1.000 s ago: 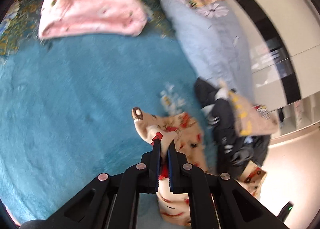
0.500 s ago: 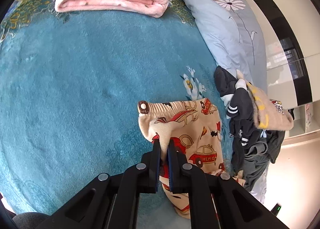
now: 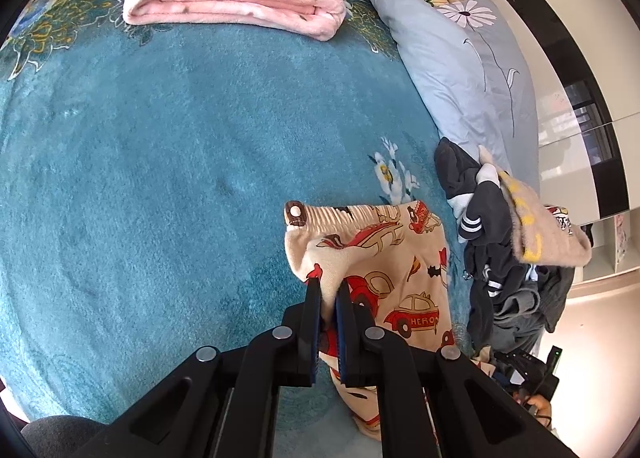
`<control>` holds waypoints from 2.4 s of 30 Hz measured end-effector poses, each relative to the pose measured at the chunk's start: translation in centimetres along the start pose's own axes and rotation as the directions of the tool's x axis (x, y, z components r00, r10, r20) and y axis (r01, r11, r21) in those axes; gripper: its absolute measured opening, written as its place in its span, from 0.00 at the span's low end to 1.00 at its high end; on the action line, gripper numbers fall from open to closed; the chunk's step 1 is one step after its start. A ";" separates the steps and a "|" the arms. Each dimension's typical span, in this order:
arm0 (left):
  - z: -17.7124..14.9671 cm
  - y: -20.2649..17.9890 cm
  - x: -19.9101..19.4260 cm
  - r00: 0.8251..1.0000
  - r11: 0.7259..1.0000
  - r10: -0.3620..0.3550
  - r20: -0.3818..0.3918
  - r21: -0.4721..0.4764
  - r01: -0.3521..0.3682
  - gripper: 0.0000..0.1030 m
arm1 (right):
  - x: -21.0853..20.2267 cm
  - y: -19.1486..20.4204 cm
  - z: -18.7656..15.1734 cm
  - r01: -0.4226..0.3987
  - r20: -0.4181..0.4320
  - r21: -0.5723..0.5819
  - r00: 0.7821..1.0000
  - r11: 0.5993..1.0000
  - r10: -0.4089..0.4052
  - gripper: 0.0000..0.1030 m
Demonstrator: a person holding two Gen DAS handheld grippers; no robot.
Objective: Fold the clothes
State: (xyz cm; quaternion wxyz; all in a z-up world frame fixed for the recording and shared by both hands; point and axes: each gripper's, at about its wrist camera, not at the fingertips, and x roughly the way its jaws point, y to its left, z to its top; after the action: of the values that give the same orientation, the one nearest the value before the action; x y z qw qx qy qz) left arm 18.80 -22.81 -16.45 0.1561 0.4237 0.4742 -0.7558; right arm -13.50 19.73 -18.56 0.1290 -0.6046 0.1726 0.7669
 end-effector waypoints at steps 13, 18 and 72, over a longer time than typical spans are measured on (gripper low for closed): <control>0.2 0.7 0.2 0.999 0.998 -0.042 -0.014 -0.039 0.042 0.07 | -2.3 -0.6 -1.6 -0.040 -0.051 0.062 0.998 0.997 0.043 0.04; 0.9 1.0 0.8 0.997 0.996 -0.061 -0.039 -0.066 0.059 0.07 | -6.9 -1.1 -2.4 -0.138 0.001 0.063 0.990 0.988 0.138 0.04; 3.1 0.5 -0.4 0.960 0.968 -0.246 0.137 -0.009 0.249 0.02 | -16.6 -19.0 -17.0 -0.109 0.055 0.353 0.994 0.929 0.096 0.04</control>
State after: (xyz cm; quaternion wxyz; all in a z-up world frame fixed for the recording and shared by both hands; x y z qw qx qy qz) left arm 17.83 -25.75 -15.89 0.0976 0.3070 0.5215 -0.7901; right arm 13.13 30.04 -8.08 0.1992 -0.5472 0.3372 0.7397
